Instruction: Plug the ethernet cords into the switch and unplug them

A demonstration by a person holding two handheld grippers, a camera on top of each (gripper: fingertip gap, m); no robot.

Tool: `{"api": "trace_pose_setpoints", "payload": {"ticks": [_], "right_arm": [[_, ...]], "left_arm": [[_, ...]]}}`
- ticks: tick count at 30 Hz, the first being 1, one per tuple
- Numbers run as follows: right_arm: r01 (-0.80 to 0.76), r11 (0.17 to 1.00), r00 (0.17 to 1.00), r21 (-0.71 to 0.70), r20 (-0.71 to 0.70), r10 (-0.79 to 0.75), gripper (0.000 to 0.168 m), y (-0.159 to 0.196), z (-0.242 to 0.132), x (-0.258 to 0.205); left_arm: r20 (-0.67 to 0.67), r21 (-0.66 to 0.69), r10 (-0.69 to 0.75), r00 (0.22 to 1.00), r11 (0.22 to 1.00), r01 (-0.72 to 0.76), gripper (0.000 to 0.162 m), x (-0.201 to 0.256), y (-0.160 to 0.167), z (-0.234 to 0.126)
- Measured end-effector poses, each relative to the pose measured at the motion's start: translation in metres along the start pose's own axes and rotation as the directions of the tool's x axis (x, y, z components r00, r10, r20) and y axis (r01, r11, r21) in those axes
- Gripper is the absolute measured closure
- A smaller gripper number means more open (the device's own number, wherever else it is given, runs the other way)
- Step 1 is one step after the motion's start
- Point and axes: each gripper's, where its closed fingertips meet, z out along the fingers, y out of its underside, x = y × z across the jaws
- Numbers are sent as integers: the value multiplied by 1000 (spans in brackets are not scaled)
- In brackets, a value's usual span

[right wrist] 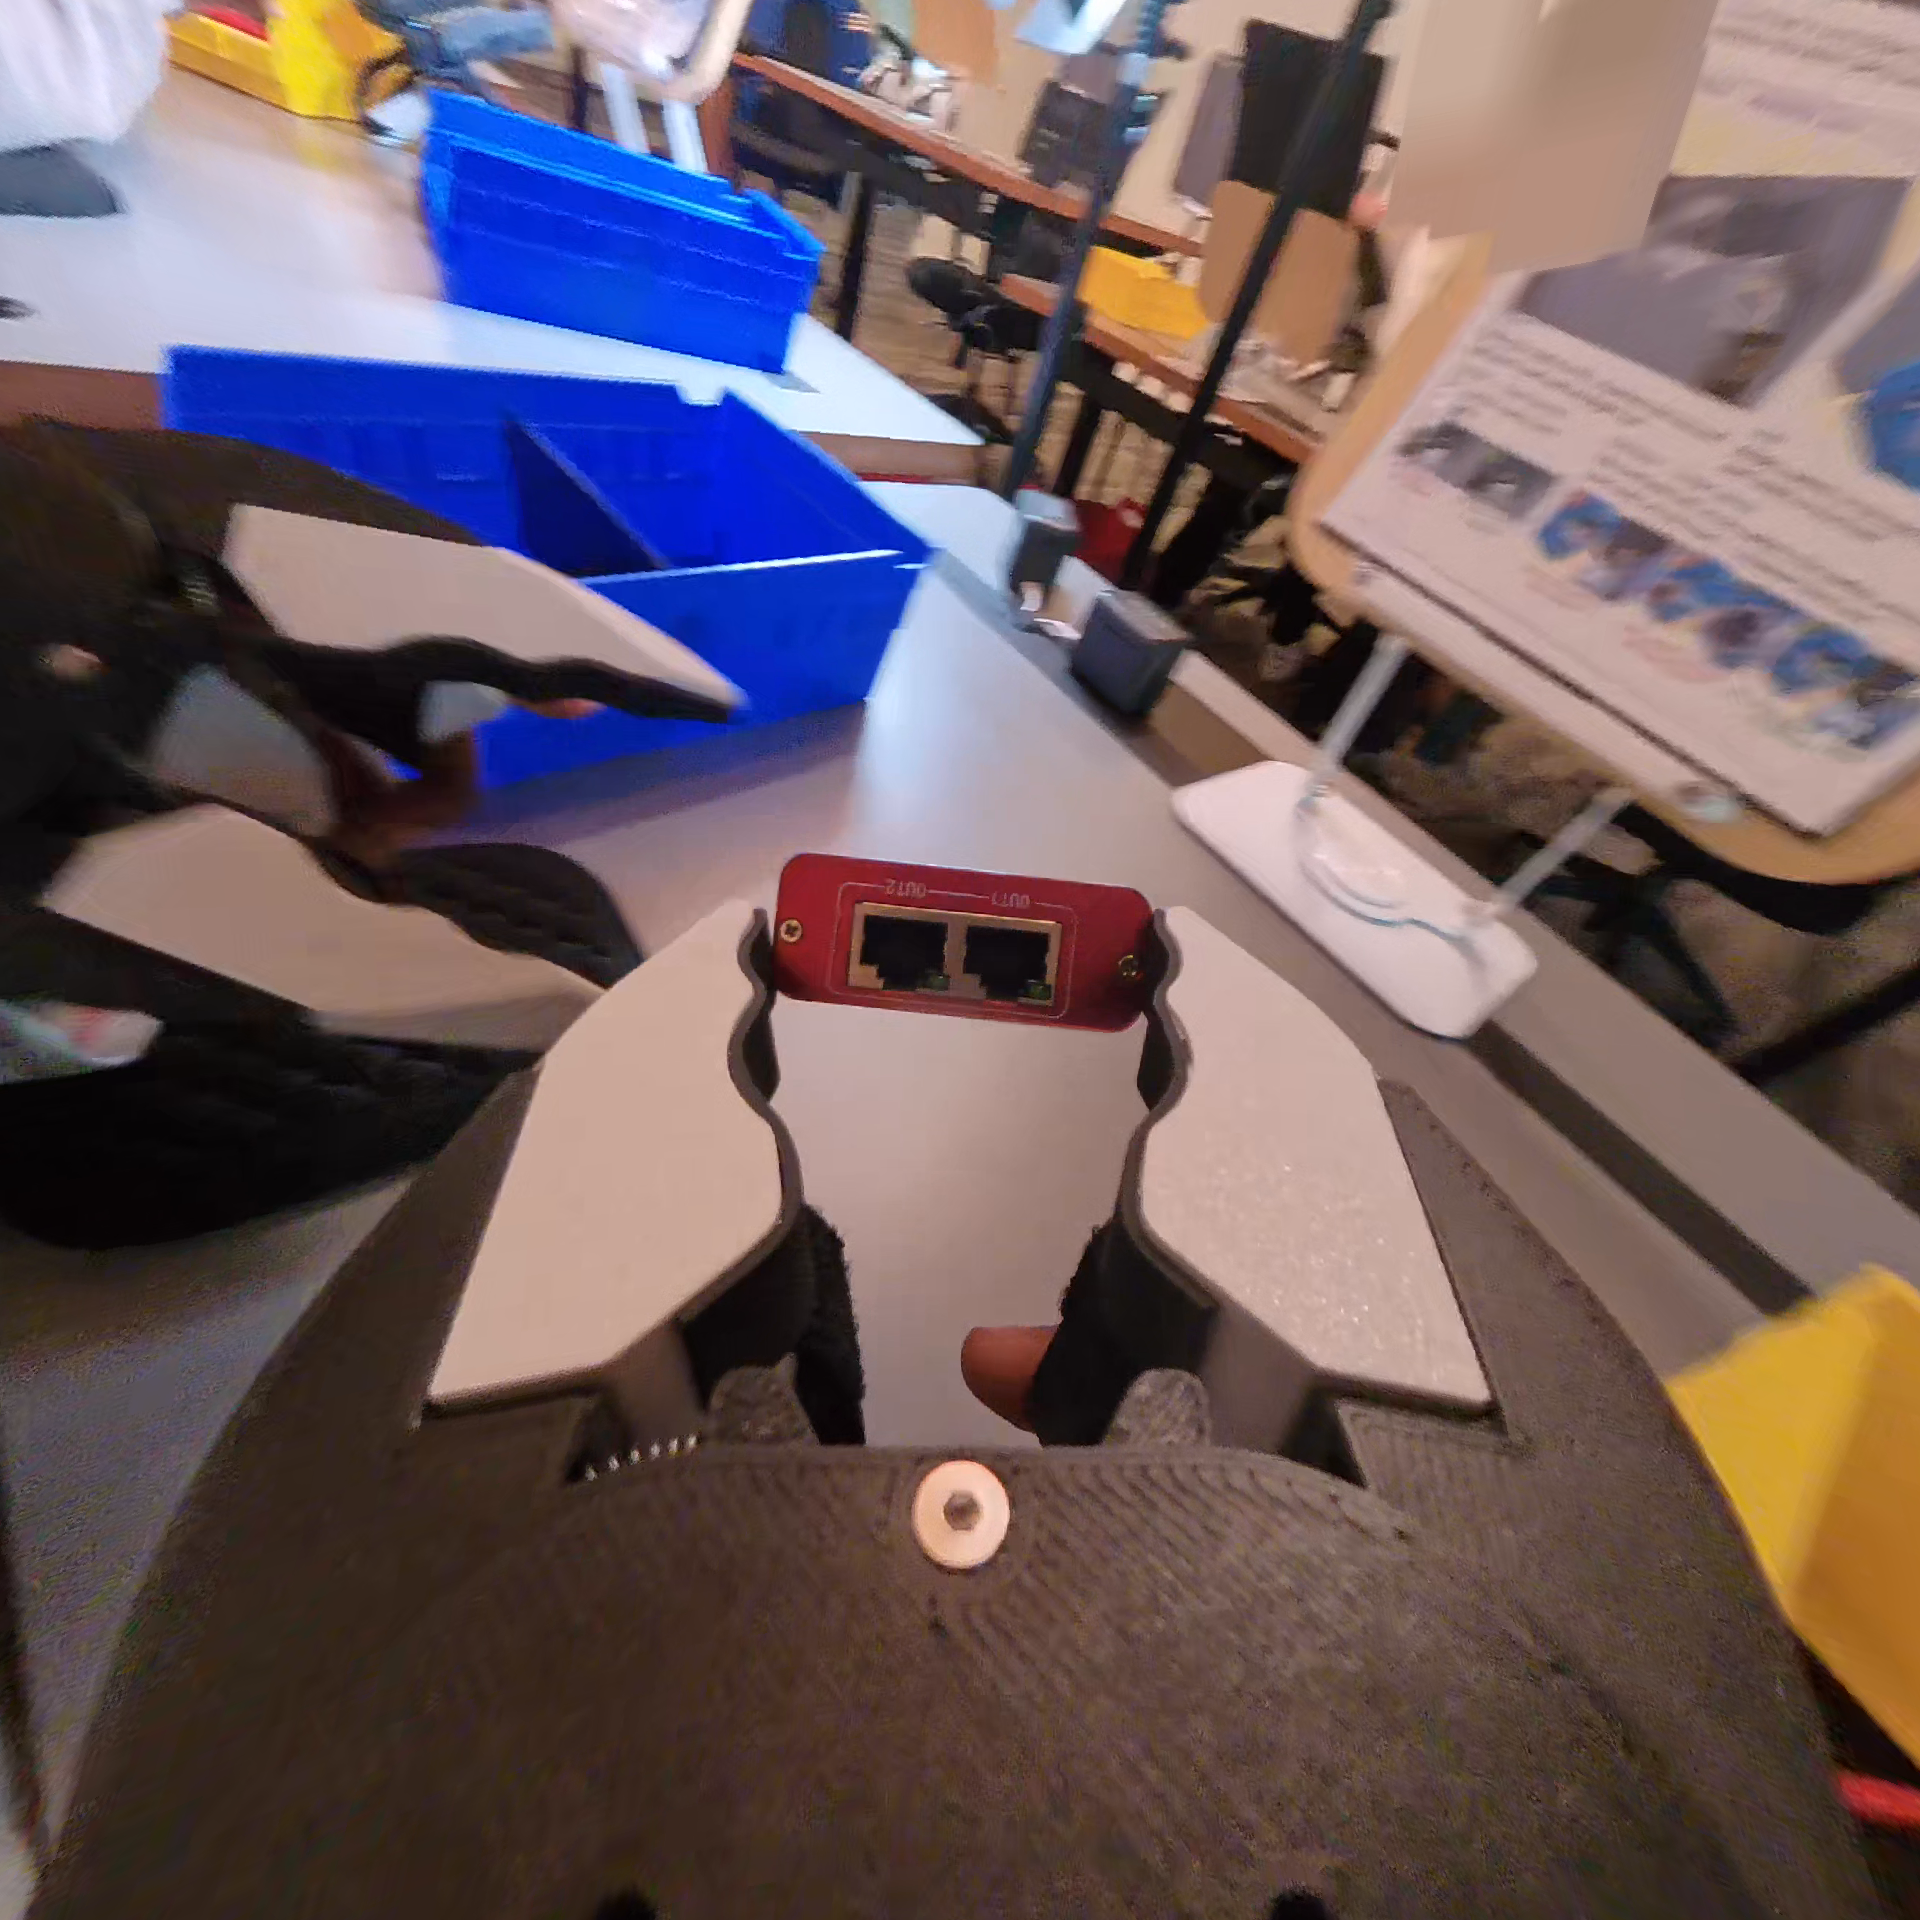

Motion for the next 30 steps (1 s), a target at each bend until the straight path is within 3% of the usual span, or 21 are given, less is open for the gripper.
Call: {"api": "trace_pose_setpoints", "payload": {"ticks": [3,6,9,13,19,25,30], "right_arm": [[-3,999,984,-51,-177,-6,100,3,-35,77],[-105,975,921,-197,-388,21,100,35,-71,173],[-291,907,856,-305,-506,105,100,86,-91,247],[-495,774,810,-395,-531,248,100,155,-84,295],[-558,574,818,-599,-516,255,99,226,-64,311],[-557,452,828,-697,-507,239,99,240,-65,313],[-563,401,826,-723,-502,256,98,247,-65,311]], "left_arm": [[-91,100,-271,958,955,280,93,-11,-10,-8],[-215,161,-520,827,816,555,93,-25,-18,-15],[-295,188,-650,700,679,710,93,-39,-22,-22],[-271,192,-644,715,692,696,93,-44,-19,-22],[-243,164,-600,762,749,642,94,-40,-16,-19],[-219,152,-573,790,779,608,94,-41,-13,-19],[-210,149,-570,794,784,603,94,-42,-11,-19]]}}
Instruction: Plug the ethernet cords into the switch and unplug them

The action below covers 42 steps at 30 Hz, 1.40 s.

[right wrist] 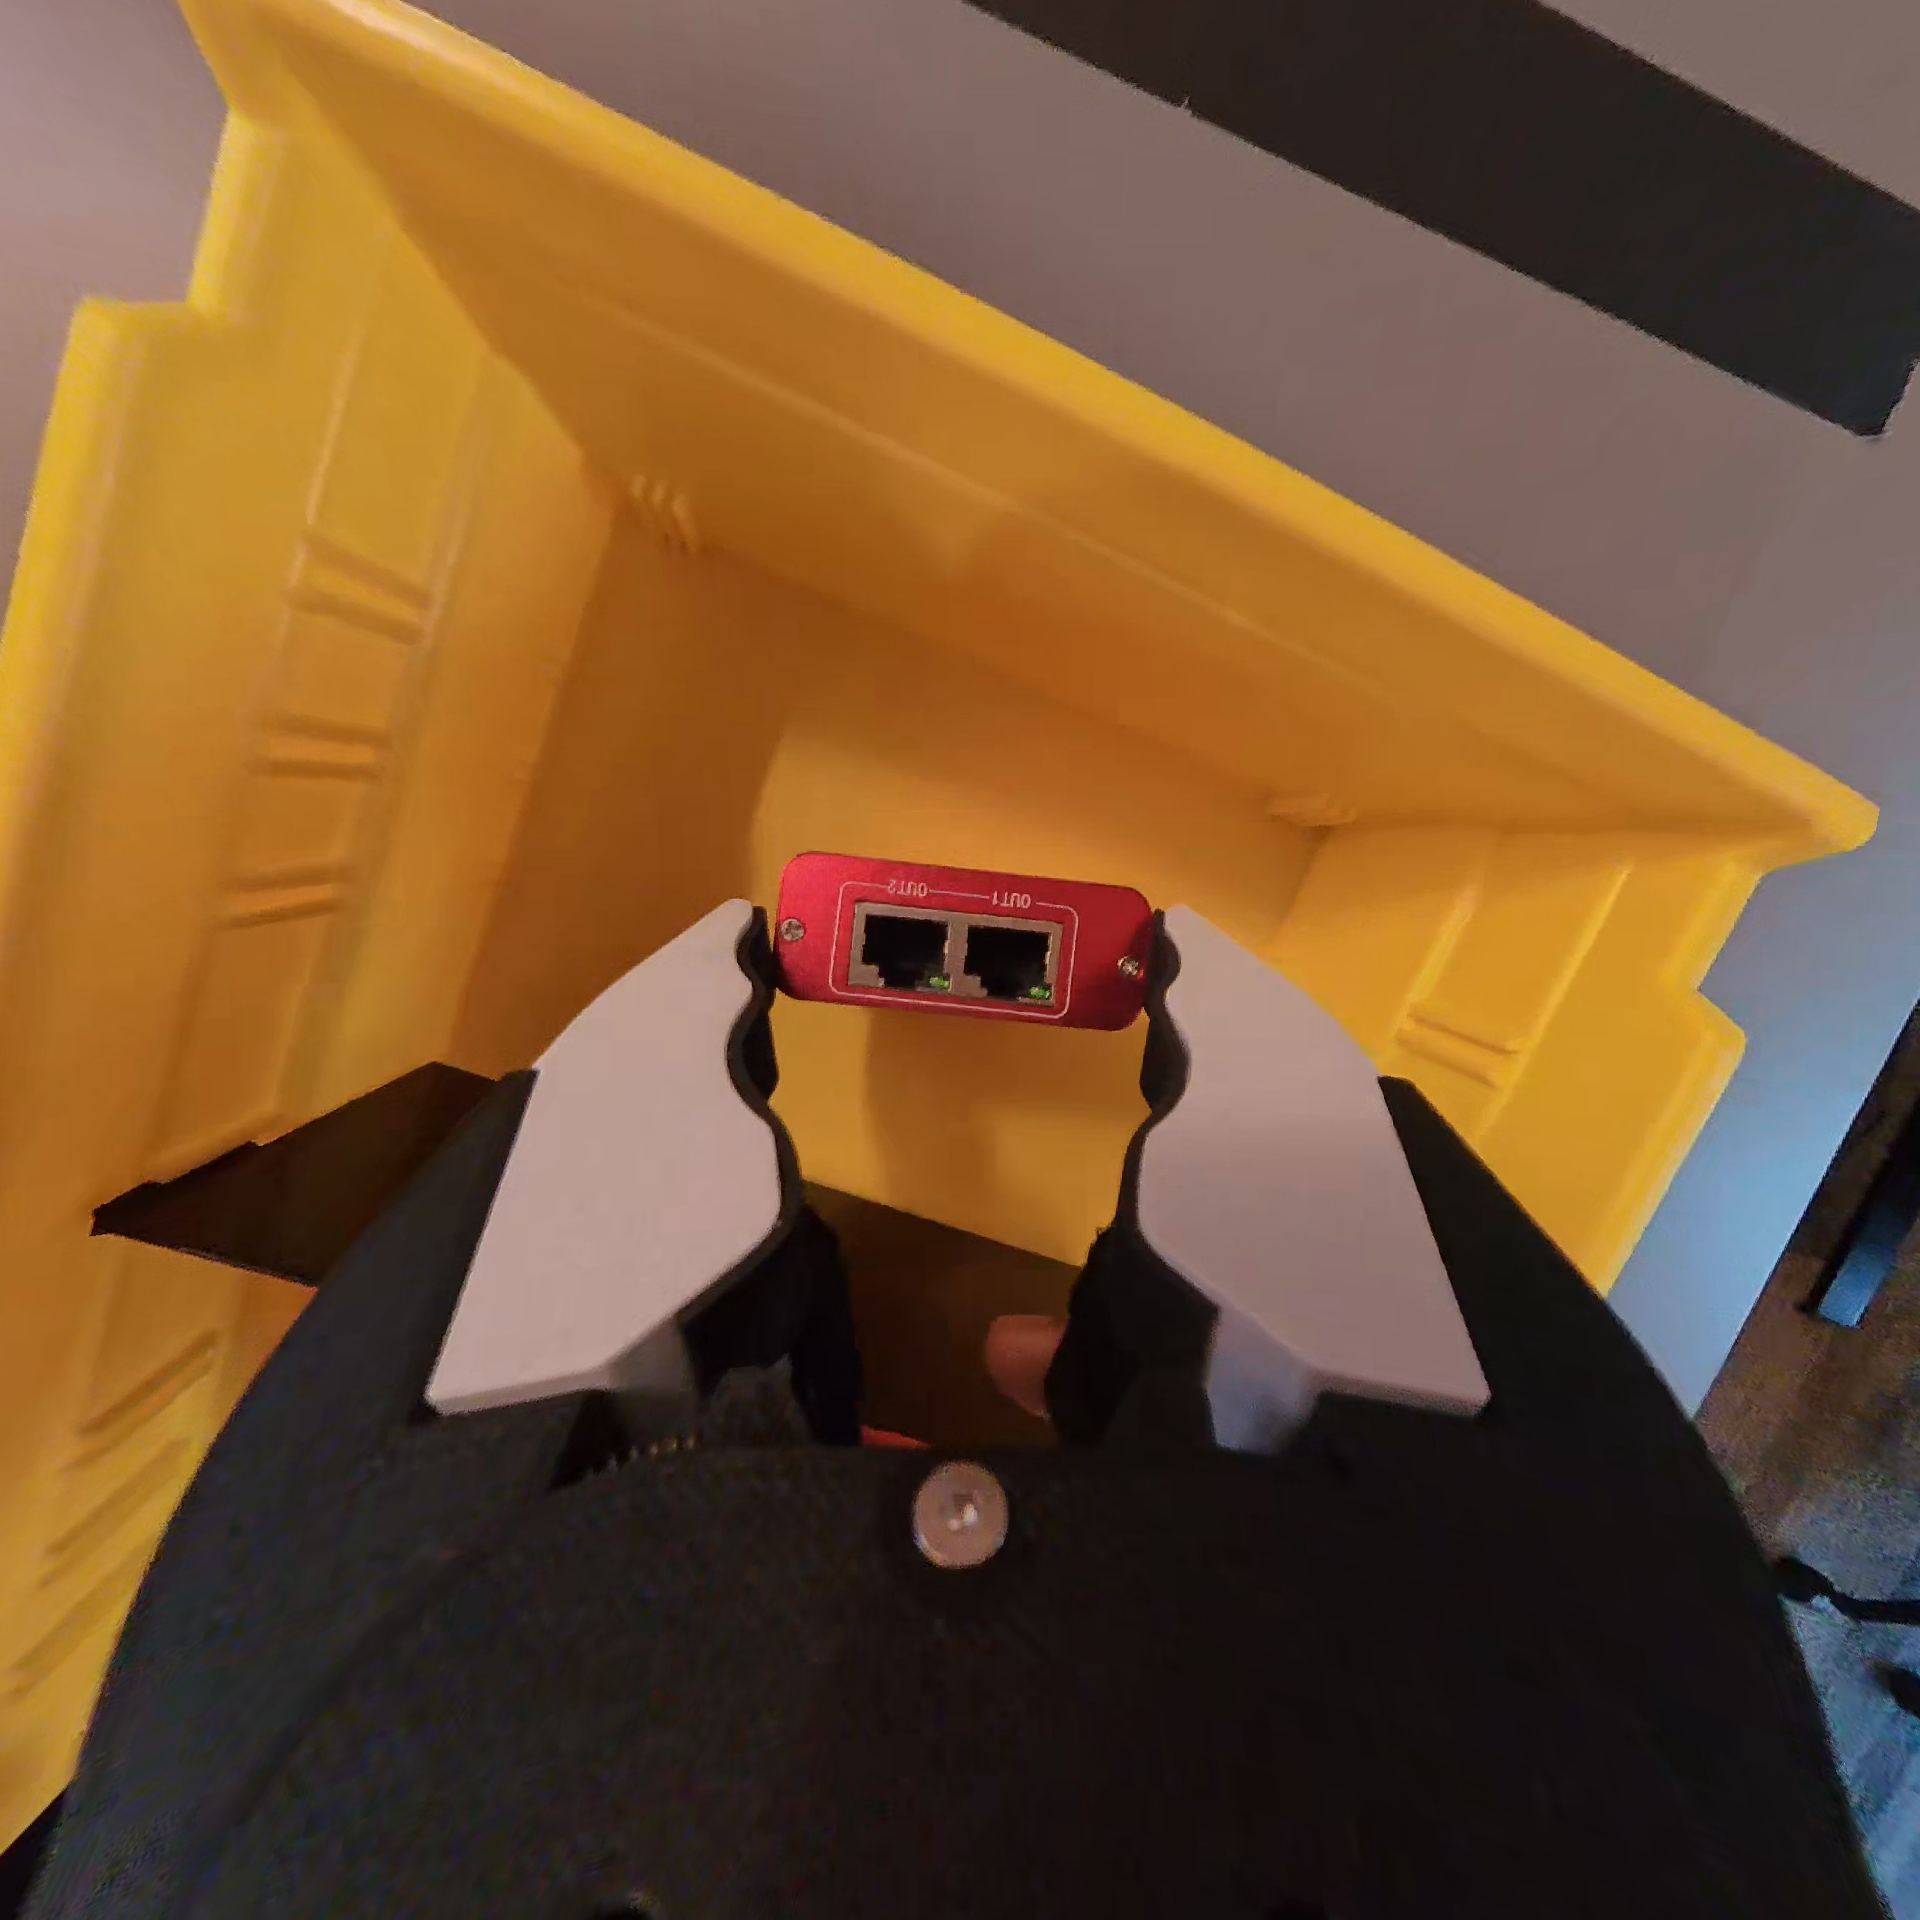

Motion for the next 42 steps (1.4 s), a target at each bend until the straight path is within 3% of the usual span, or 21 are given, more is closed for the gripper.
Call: {"api": "trace_pose_setpoints", "payload": {"ticks": [5,8,12,15,20,25,28,30,33,36,42], "right_arm": [[-18,999,1000,-32,25,19,100,4,0,0],[-7,1000,1000,4,-17,7,93,0,-8,4],[33,970,996,242,-93,-11,86,-21,-47,0],[89,880,995,467,-71,-64,79,-26,-92,-33],[134,758,982,639,17,-189,79,27,-132,-111],[109,745,986,658,21,-163,88,86,-106,-160],[154,776,987,611,-51,-155,93,106,-76,-171],[183,793,983,581,-96,-157,106,107,-62,-171],[233,807,972,542,-165,-170,142,101,-54,-167],[263,819,963,509,-186,-194,141,94,-50,-171],[319,821,947,473,-201,-252,139,75,-45,-195]], "left_arm": [[11,-1,27,1000,1000,-27,94,-1,-1,-1],[16,-4,38,999,999,-38,94,-1,-2,-2],[28,-7,59,998,998,-59,94,-3,-4,-4],[54,-23,98,994,995,-97,94,-9,-6,-8],[172,-109,225,959,972,-209,94,-38,-17,-36],[303,-267,347,887,925,-271,94,-81,-15,-78],[372,-394,344,862,899,-189,94,-112,6,-105],[393,-462,323,861,879,-118,95,-125,27,-116],[360,-535,342,868,838,-108,106,-130,56,-119],[360,-524,329,873,846,-102,124,-133,68,-109],[425,-451,280,861,890,-67,125,-140,66,-96]]}}
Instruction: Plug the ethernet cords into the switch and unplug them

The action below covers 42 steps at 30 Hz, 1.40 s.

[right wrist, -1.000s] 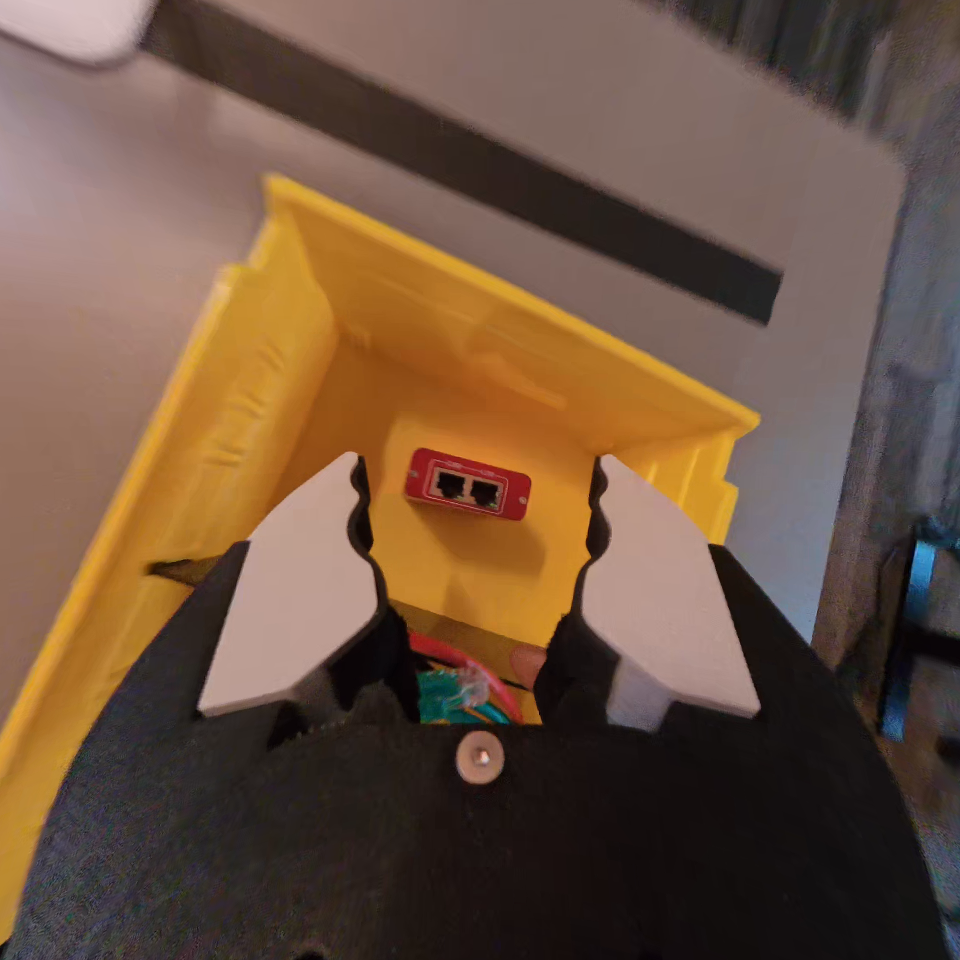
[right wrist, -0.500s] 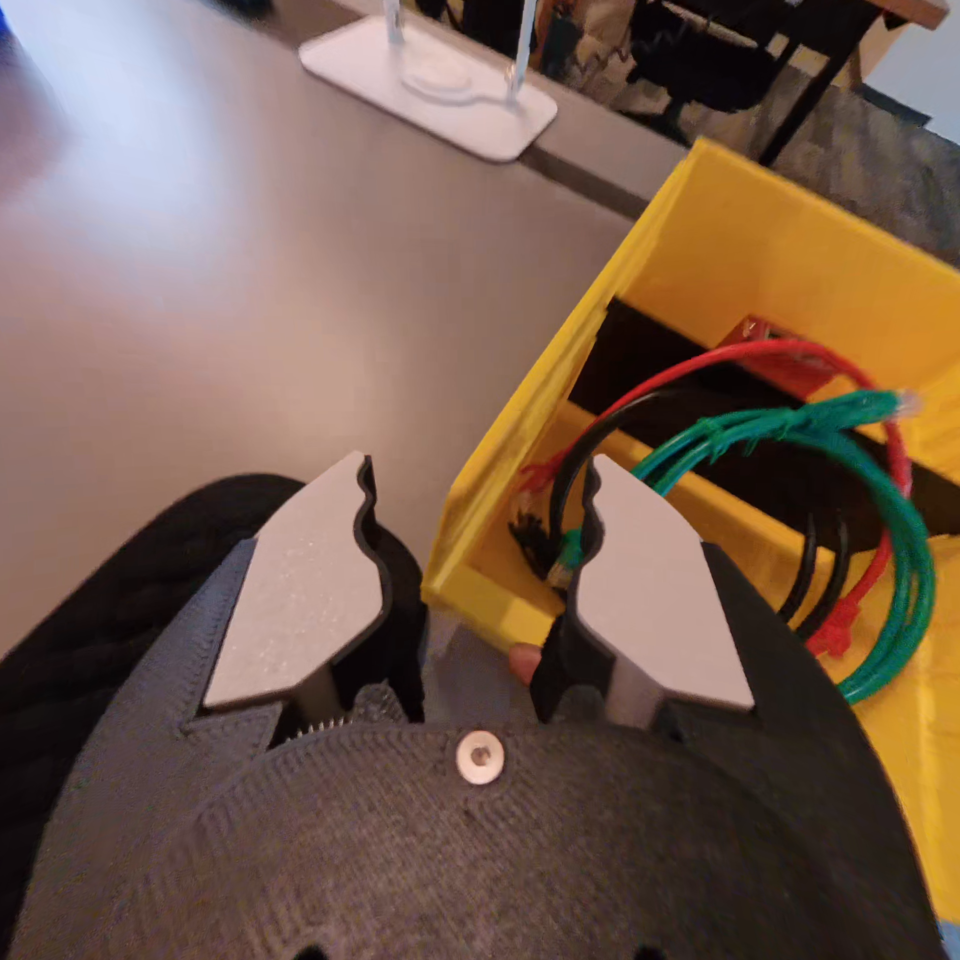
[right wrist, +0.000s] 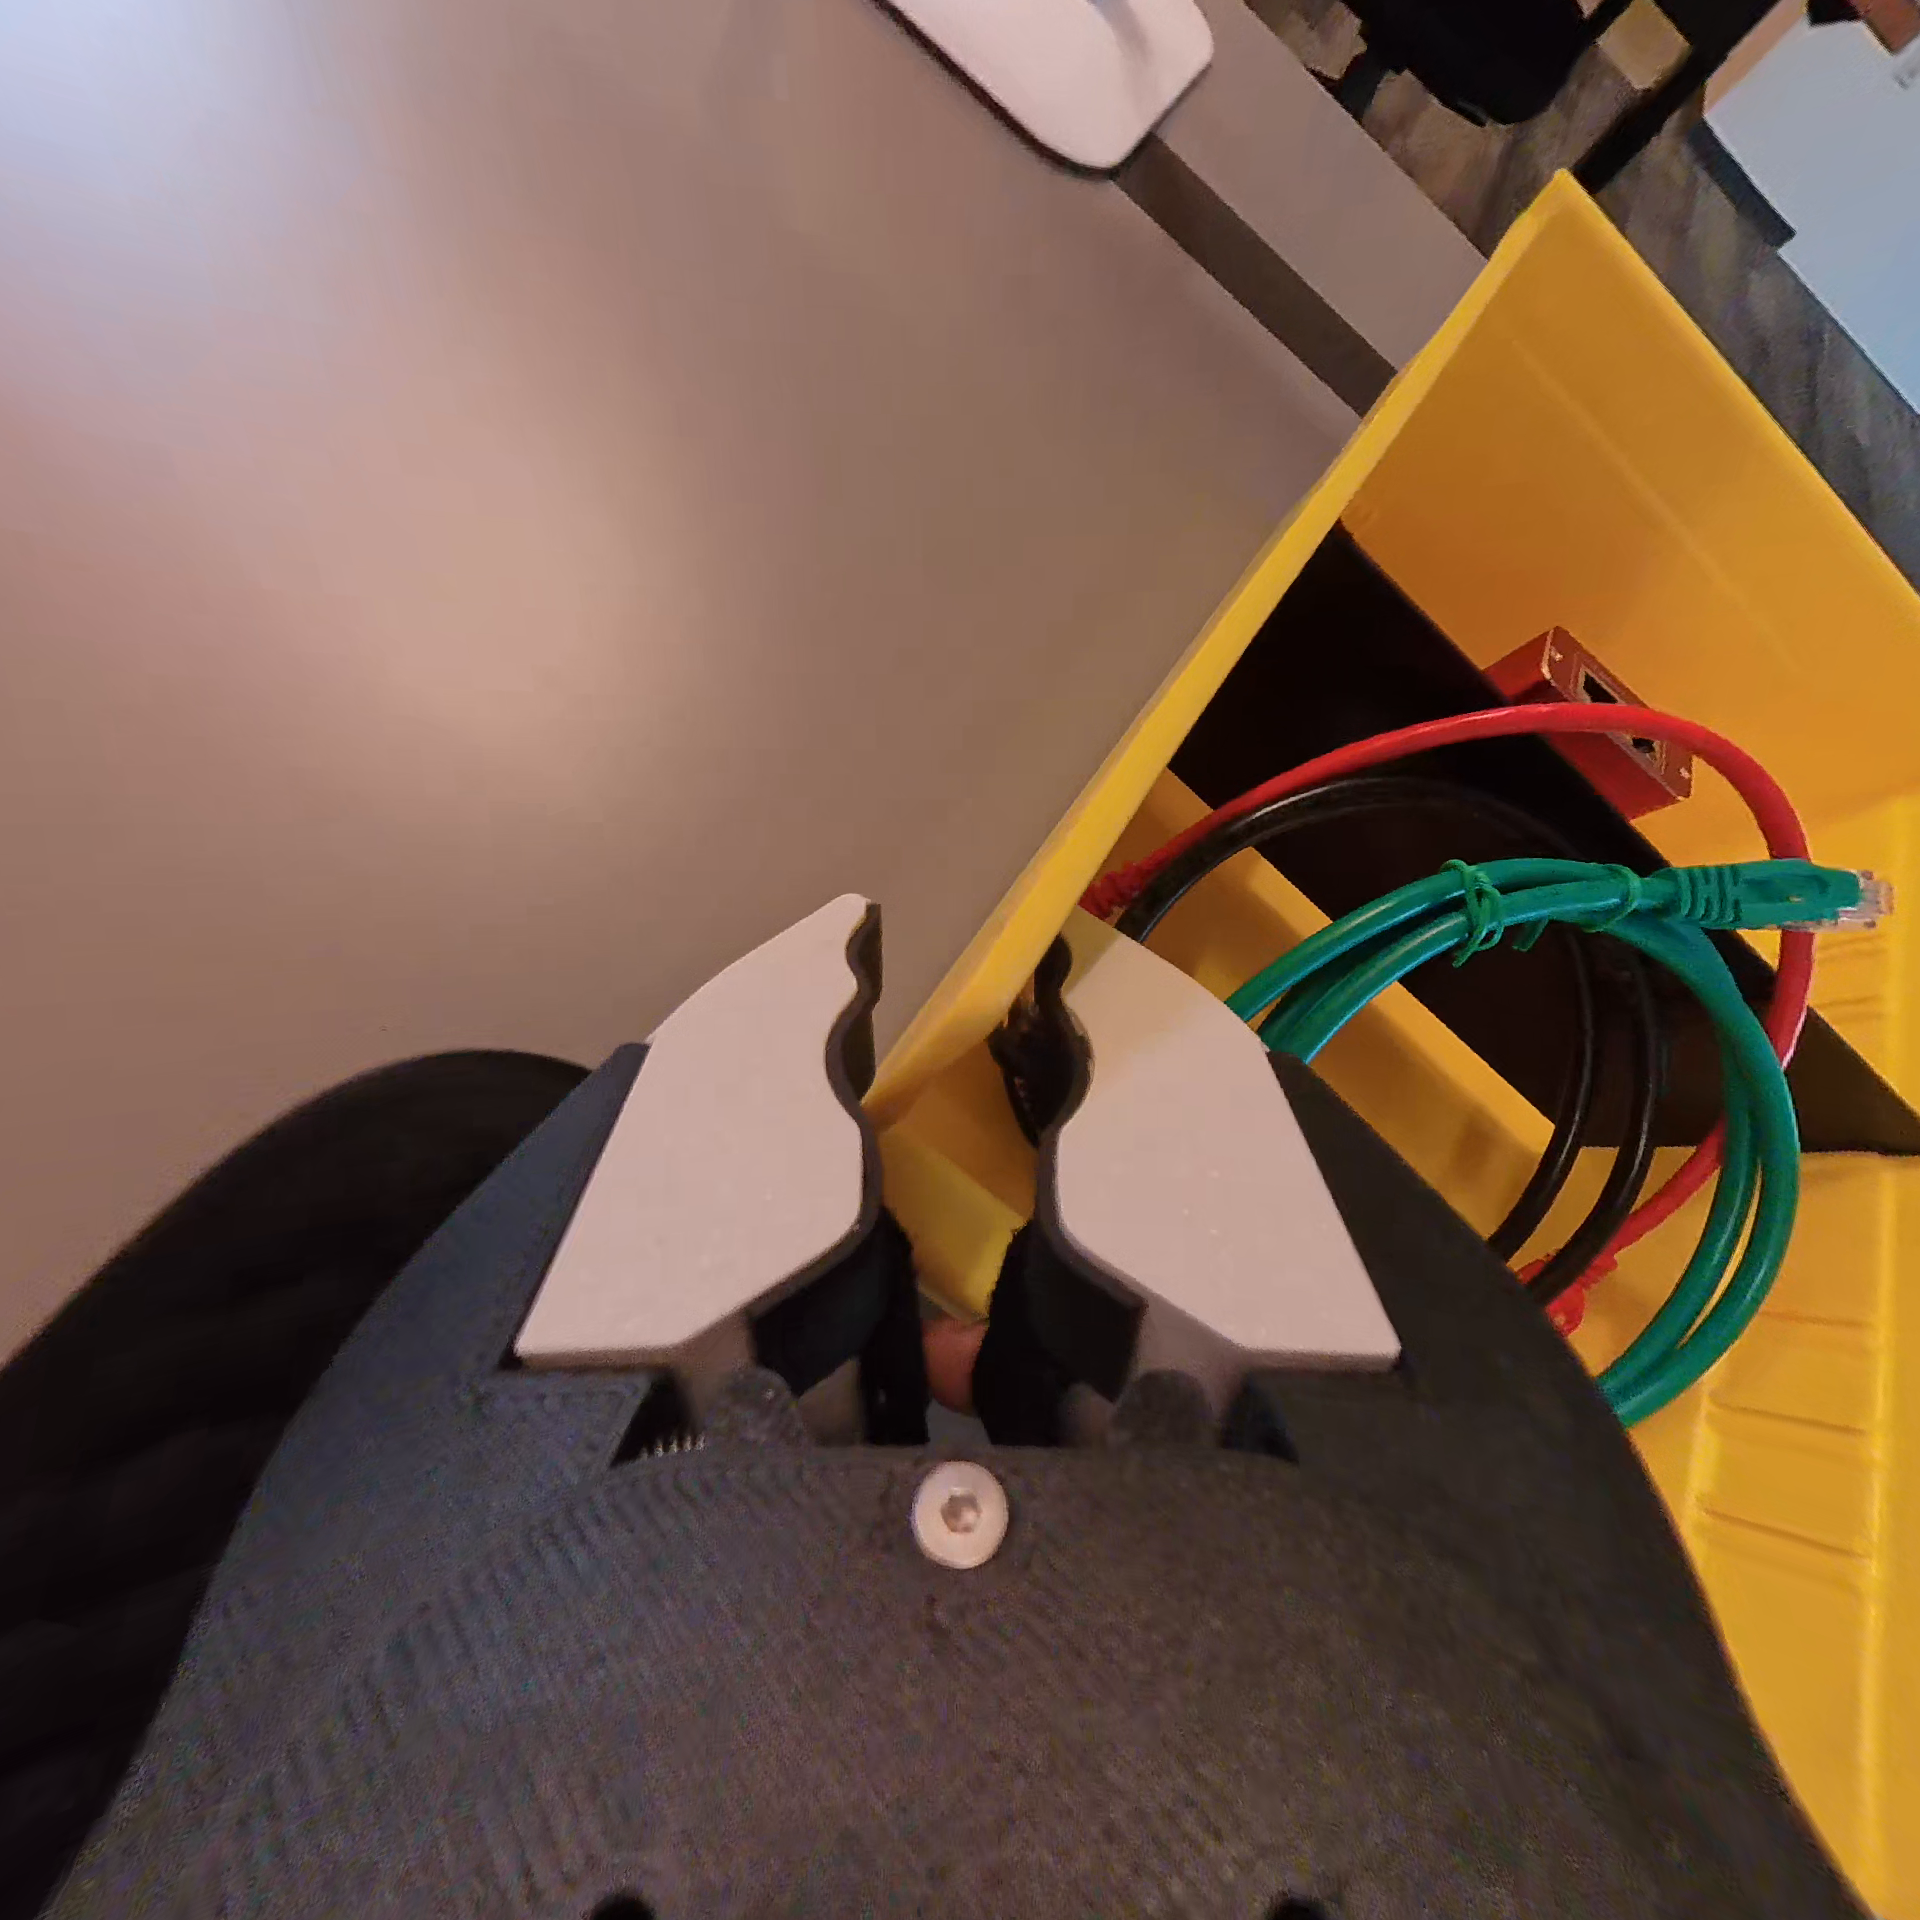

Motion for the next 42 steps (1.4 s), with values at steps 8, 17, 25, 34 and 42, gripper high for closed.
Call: {"api": "trace_pose_setpoints", "payload": {"ticks": [8,17,25,34,42], "right_arm": [[74,997,987,5,140,-74,135,-42,11,-62],[127,987,953,103,265,-150,133,-97,23,-141],[193,966,909,173,338,-243,131,-135,31,-199],[203,948,869,247,401,-290,129,-172,41,-248],[178,906,780,383,506,-367,116,-201,41,-288]], "left_arm": [[16,31,-50,999,998,49,123,3,-5,10],[-45,93,-113,993,989,117,112,12,-13,22],[-90,228,-117,989,964,135,107,-5,-47,-21],[287,184,-139,948,979,88,107,-127,-18,-94],[310,121,-206,928,977,177,107,-159,20,-102]]}}
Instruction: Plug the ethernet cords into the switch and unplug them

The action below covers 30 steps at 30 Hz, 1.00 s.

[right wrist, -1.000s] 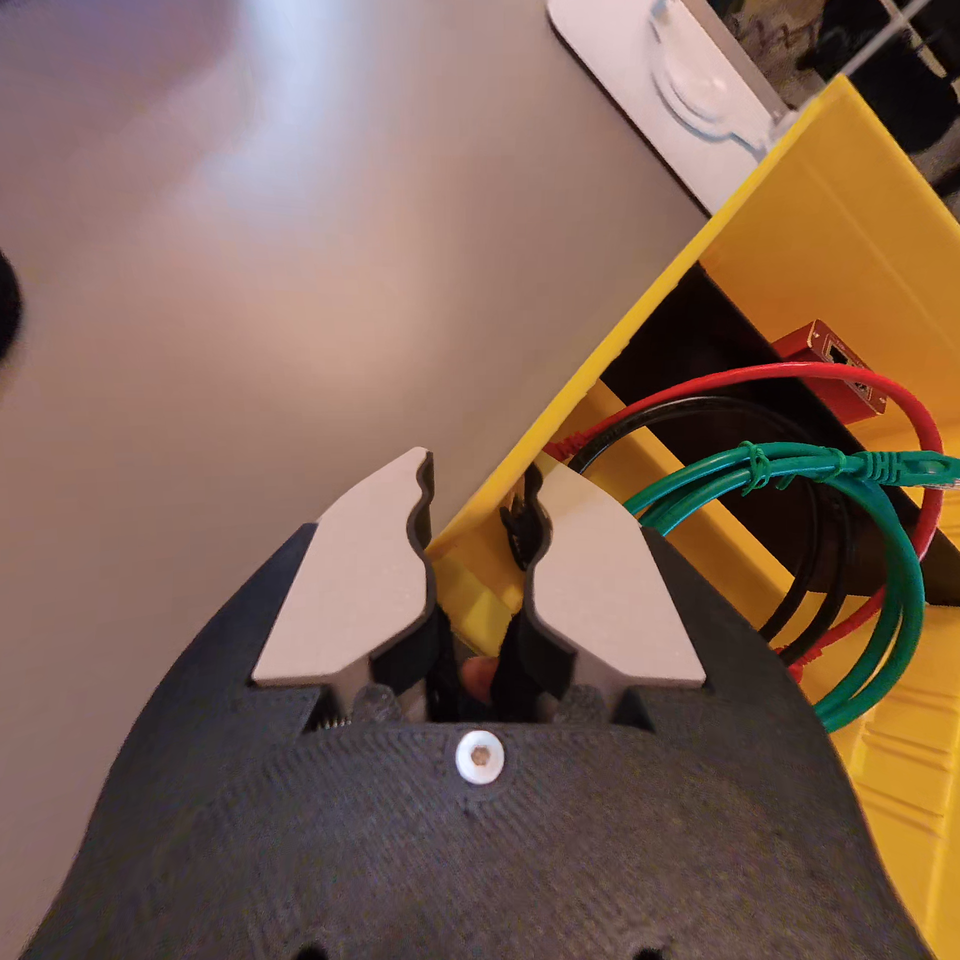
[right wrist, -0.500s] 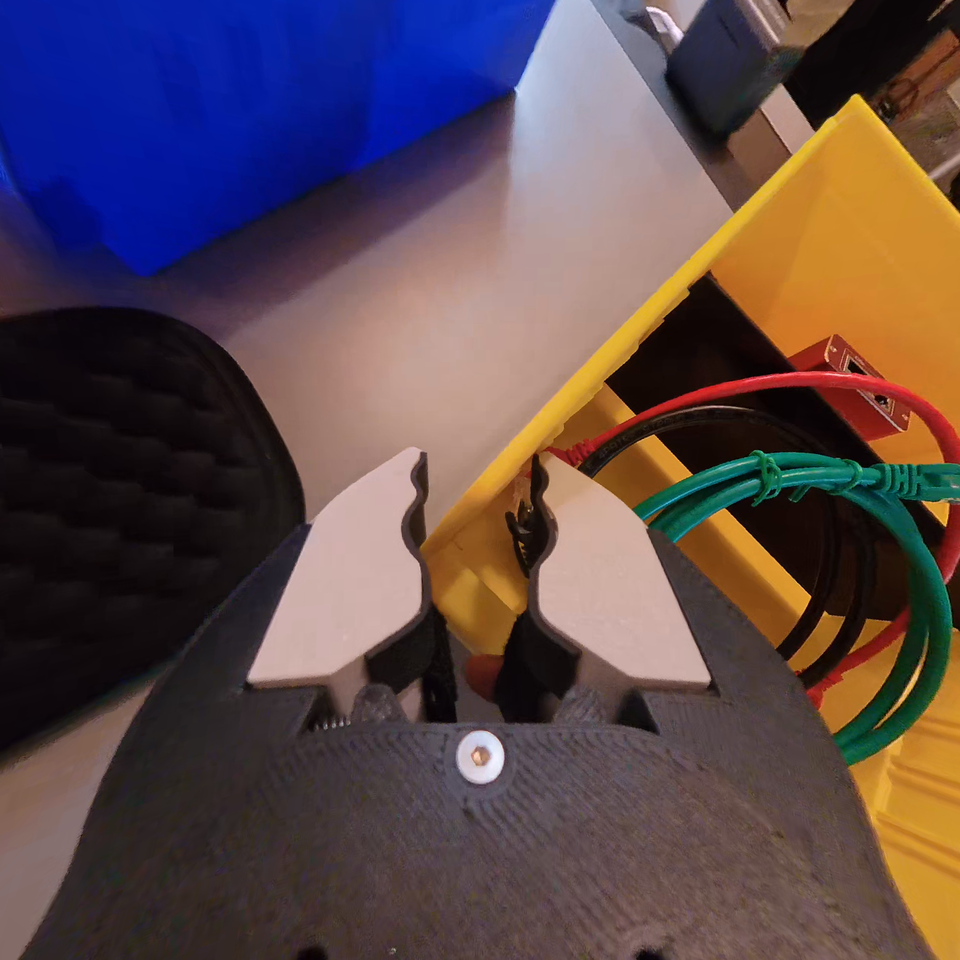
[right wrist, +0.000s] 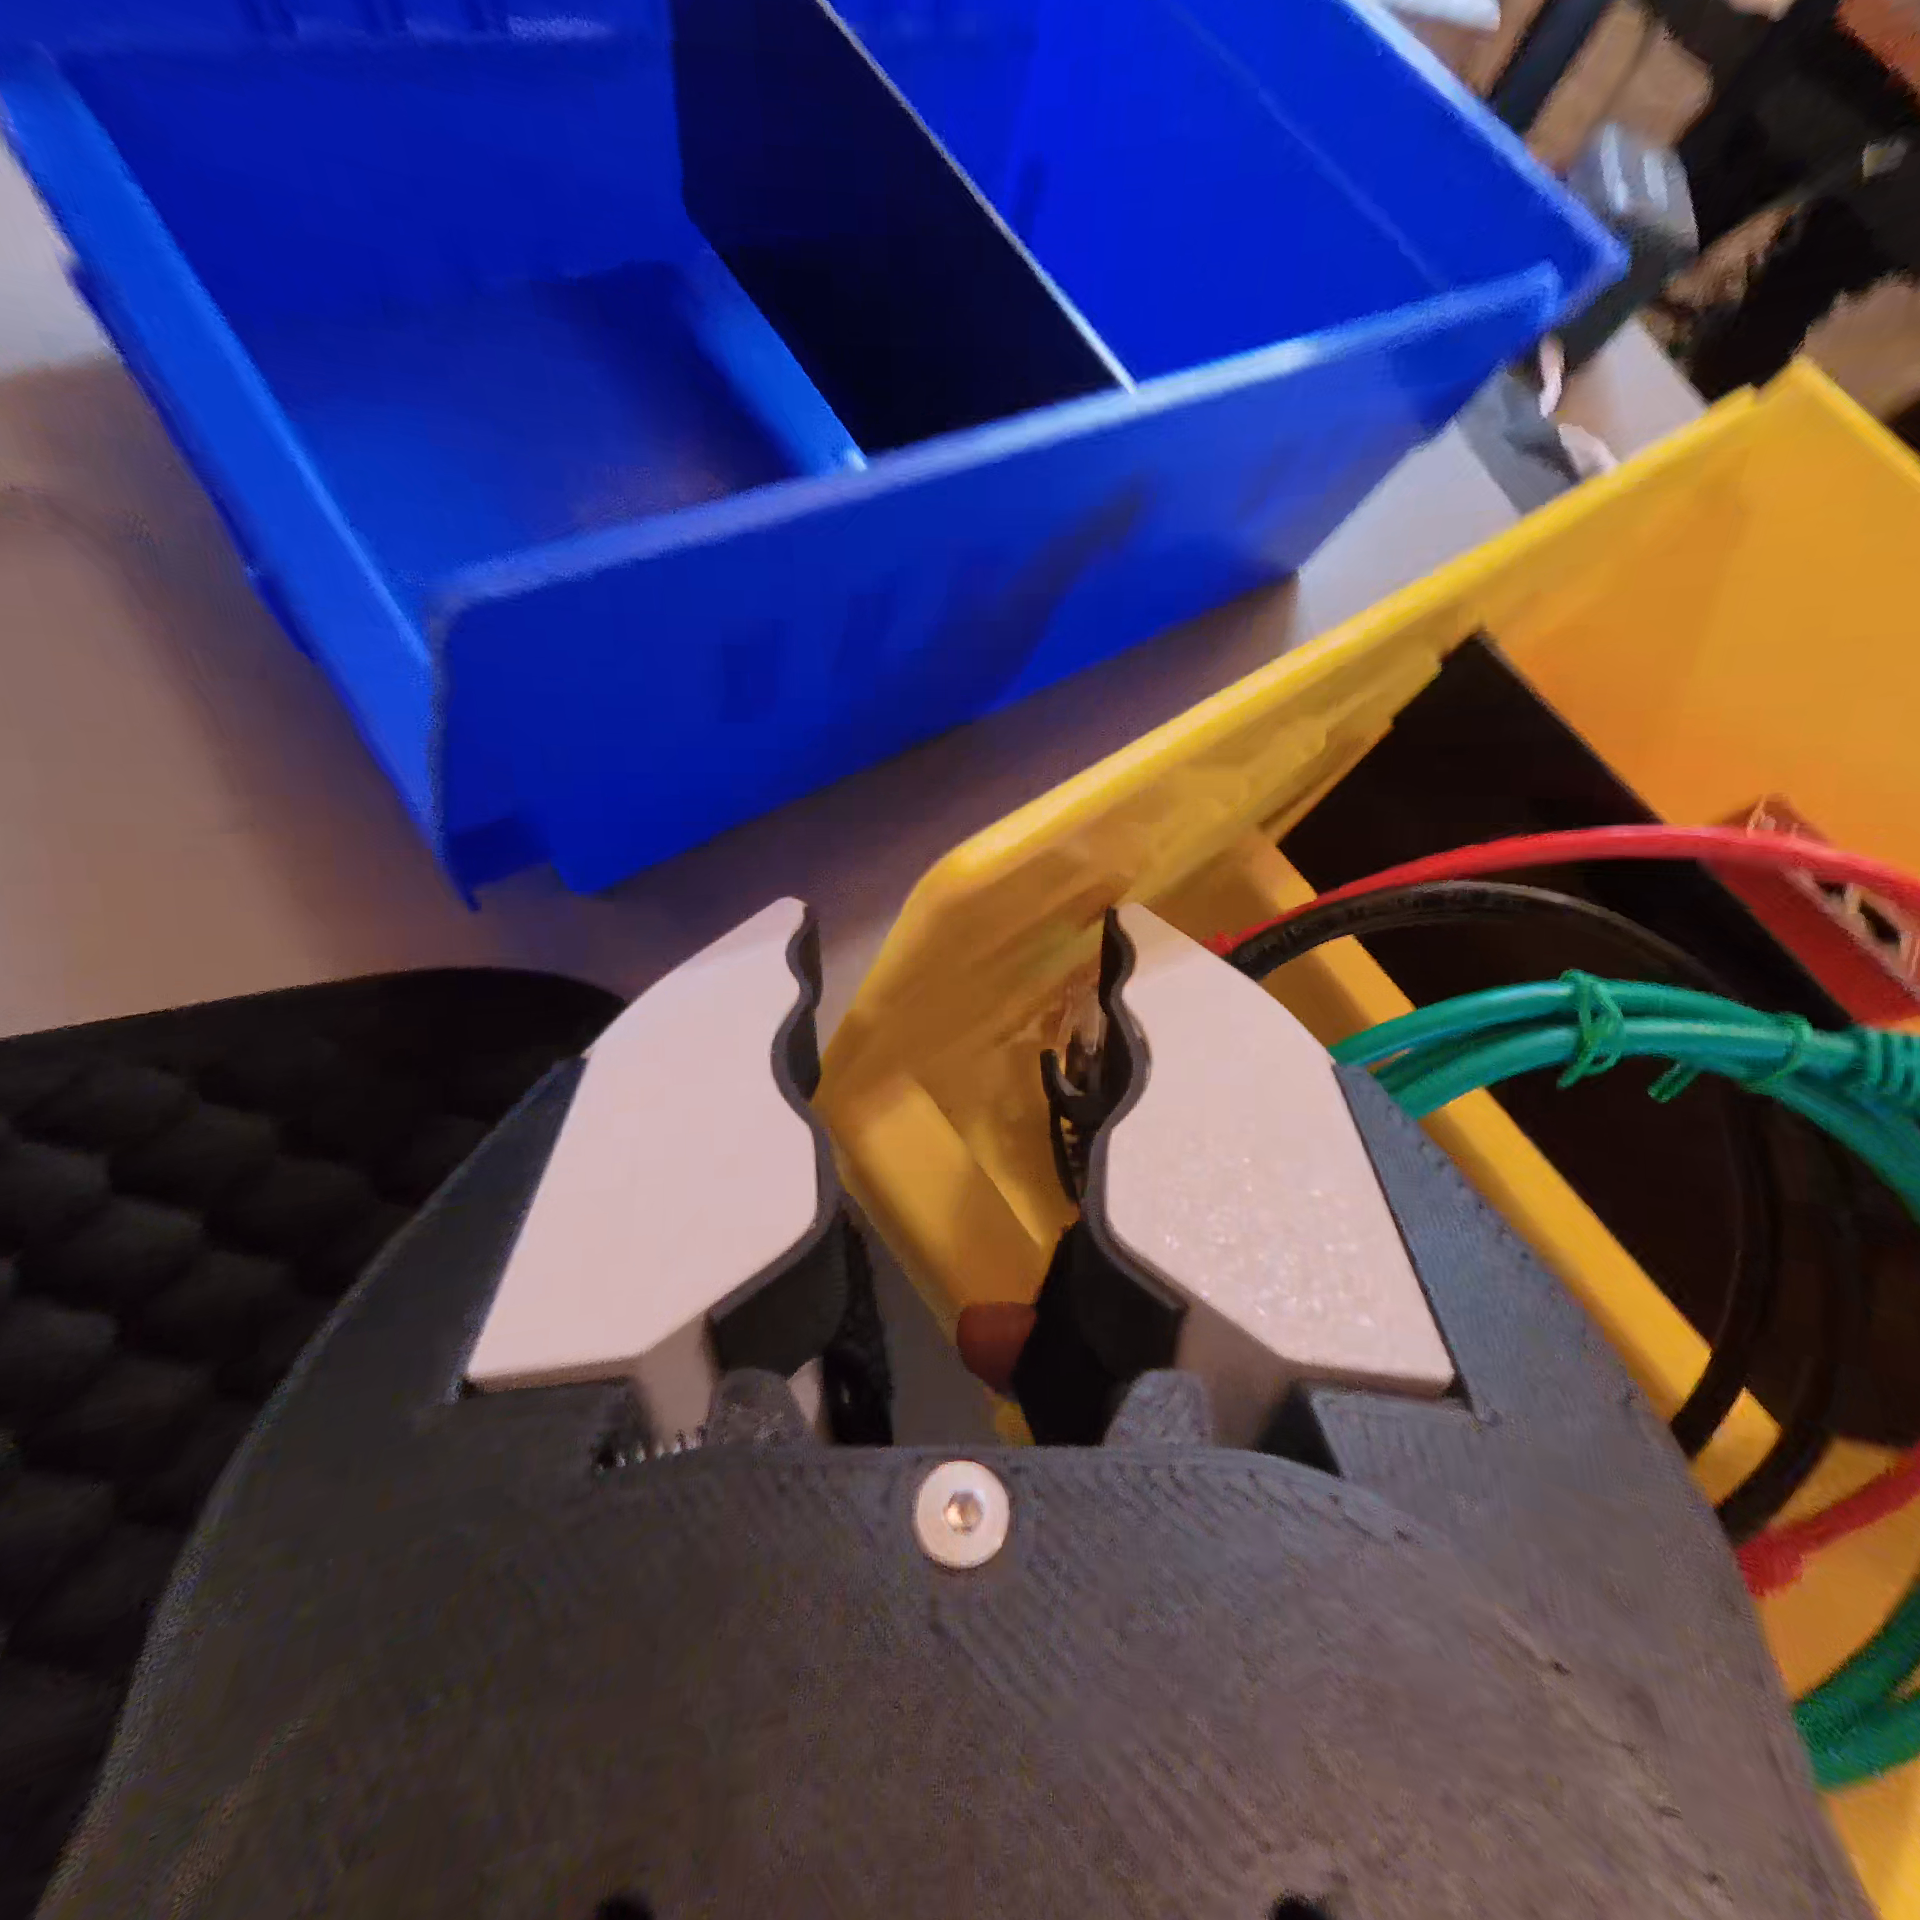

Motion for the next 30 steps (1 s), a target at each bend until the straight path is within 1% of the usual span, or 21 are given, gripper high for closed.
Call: {"api": "trace_pose_setpoints", "payload": {"ticks": [1,3,6,7,8,10,13,15,16,18,20,22,24,26,30], "right_arm": [[7,998,1000,59,22,-9,116,-8,-1,-3],[-40,981,999,189,36,34,116,-26,-11,-6],[-77,917,997,391,4,82,116,-58,-39,-9],[-75,893,997,444,8,80,117,-68,-46,-16],[-76,882,997,466,11,81,118,-73,-50,-24],[-73,899,997,431,15,74,120,-72,-45,-42],[-30,959,998,282,-47,45,128,-54,-24,-51],[-17,977,998,214,-58,30,133,-46,-14,-52],[-35,983,999,180,-32,41,135,-43,-9,-56],[-63,992,998,110,29,61,141,-35,3,-63],[-34,994,999,104,18,32,141,-36,8,-63],[40,992,999,116,-16,-38,142,-40,7,-63],[121,984,990,129,-84,-111,144,-44,4,-60],[162,973,982,164,-124,-142,145,-52,-4,-58],[212,936,964,280,-214,-155,147,-78,-34,-47]], "left_arm": [[2,-1,-2,1000,1000,2,107,-2,2,0],[-5,-15,-9,1000,1000,9,107,-5,7,2],[-42,-23,-32,999,999,31,104,-4,16,6],[-51,-25,-44,998,999,42,103,-5,19,8],[-58,-26,-57,997,998,56,102,-5,22,10],[-70,-34,-72,995,997,69,101,-5,28,14],[-65,-57,-64,996,997,60,102,-6,38,19],[-86,-68,-65,994,996,60,103,-2,43,22],[-97,-78,-65,993,995,57,105,1,46,24],[-115,-92,-57,992,995,47,122,6,50,26],[-30,-78,-38,999,996,36,135,-2,49,27],[49,-67,-40,998,997,43,145,-8,47,27],[76,-40,-35,996,998,38,148,-8,39,23],[101,-1,-30,994,1000,30,150,-8,23,14],[136,133,-11,991,991,-7,149,4,-25,-9]]}}
